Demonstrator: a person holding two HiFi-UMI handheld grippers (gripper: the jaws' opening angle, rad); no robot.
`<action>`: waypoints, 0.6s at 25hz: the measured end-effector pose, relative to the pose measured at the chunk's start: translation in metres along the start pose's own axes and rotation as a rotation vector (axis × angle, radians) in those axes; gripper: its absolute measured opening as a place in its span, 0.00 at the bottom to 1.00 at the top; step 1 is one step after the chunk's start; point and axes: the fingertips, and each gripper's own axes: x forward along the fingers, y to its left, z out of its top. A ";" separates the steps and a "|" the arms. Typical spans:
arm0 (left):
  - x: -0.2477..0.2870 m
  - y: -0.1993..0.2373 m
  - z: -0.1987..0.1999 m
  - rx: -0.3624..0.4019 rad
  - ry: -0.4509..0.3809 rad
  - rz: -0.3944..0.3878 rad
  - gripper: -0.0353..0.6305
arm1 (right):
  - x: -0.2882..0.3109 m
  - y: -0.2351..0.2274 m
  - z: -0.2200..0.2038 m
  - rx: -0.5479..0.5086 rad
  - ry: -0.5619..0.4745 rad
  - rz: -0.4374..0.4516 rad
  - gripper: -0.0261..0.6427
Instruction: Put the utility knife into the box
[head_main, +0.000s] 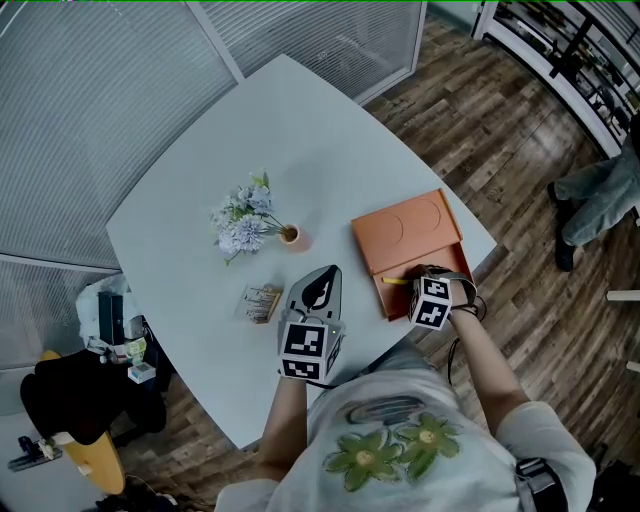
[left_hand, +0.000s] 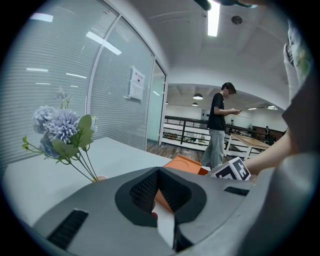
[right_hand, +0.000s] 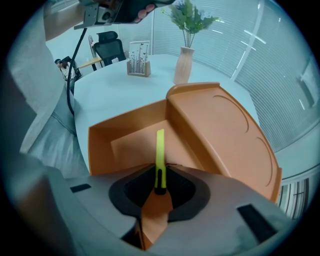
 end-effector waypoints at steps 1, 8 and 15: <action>0.000 0.000 0.000 -0.001 0.001 0.000 0.06 | 0.000 0.000 0.000 0.005 0.000 0.001 0.15; 0.001 0.000 -0.001 -0.002 -0.006 -0.003 0.05 | 0.005 -0.001 -0.005 0.024 0.012 0.001 0.17; 0.000 -0.003 0.000 -0.004 -0.013 -0.019 0.05 | -0.007 -0.008 -0.001 0.082 -0.032 -0.027 0.25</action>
